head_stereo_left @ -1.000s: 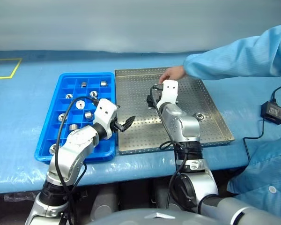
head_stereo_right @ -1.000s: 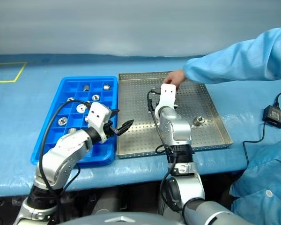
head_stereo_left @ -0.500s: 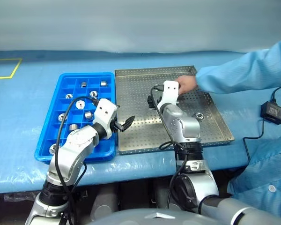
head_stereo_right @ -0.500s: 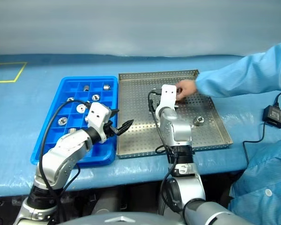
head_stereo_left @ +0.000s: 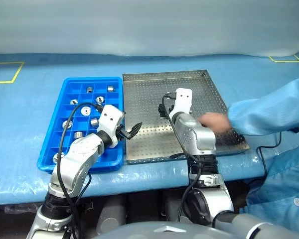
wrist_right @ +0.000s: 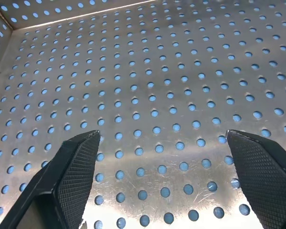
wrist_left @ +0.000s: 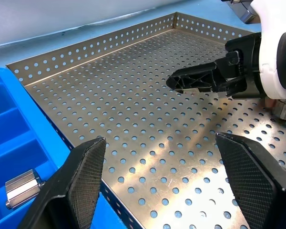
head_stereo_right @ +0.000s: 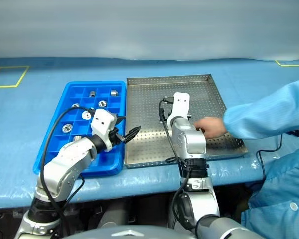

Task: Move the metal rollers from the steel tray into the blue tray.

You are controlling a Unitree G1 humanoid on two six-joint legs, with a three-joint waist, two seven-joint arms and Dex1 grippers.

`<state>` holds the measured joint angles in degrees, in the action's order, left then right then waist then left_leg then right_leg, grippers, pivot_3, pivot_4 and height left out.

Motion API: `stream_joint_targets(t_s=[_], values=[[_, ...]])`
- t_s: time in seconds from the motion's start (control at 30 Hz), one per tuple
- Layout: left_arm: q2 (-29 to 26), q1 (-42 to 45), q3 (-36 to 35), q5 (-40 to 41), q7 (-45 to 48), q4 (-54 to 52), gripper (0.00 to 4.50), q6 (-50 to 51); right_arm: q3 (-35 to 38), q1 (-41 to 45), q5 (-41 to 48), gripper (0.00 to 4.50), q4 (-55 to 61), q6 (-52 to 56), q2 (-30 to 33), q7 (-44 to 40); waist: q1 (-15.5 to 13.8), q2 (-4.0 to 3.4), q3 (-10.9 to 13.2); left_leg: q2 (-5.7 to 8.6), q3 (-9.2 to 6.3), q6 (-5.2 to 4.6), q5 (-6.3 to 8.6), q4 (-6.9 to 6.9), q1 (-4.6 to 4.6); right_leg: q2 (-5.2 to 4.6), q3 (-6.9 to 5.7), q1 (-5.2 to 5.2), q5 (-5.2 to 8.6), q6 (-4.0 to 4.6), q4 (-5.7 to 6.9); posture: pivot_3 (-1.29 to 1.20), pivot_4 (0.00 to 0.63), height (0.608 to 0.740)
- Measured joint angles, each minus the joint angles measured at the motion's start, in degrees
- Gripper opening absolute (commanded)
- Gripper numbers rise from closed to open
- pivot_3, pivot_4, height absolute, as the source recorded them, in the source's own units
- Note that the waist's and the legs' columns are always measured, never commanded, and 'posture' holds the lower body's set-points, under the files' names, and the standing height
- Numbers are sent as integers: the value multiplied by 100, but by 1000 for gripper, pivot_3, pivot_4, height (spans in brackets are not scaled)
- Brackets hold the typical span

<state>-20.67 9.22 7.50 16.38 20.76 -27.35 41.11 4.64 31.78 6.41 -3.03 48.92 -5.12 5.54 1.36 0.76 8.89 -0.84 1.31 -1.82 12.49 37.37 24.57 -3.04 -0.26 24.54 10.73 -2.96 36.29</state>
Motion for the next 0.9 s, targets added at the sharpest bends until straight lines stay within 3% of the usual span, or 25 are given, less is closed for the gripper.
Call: stream_joint_targets(t_s=[0.17, 0.37, 0.9], values=[[7, -55, -6, 9, 53, -37, 4010, -6, -940, -534, -48, 4466, 1236, 497, 1044, -833, -42, 0, 0, 0, -1, -3, 2, 0, 2, -5, 0, 0, 2, 1, -4, 28, 150, 740], [18, -118, 27, 24, 180, -54, 4010, -54, -976, -1151, 57, 4466, 2530, 1674, 1384, -1016, -57, 0, 0, -3, 2, -2, 1, 12, 0, 0, -1, -1, 34, 10, 5, -7, 150, 740], [102, 45, 232, 6, 307, -51, 4010, -160, -127, -1549, -274, 4466, 3634, 3202, 721, -236, -12, 0, 0, -34, 6, -4, 2, 52, 2, -2, 3, 3, 38, 12, 46, -30, 150, 740]])
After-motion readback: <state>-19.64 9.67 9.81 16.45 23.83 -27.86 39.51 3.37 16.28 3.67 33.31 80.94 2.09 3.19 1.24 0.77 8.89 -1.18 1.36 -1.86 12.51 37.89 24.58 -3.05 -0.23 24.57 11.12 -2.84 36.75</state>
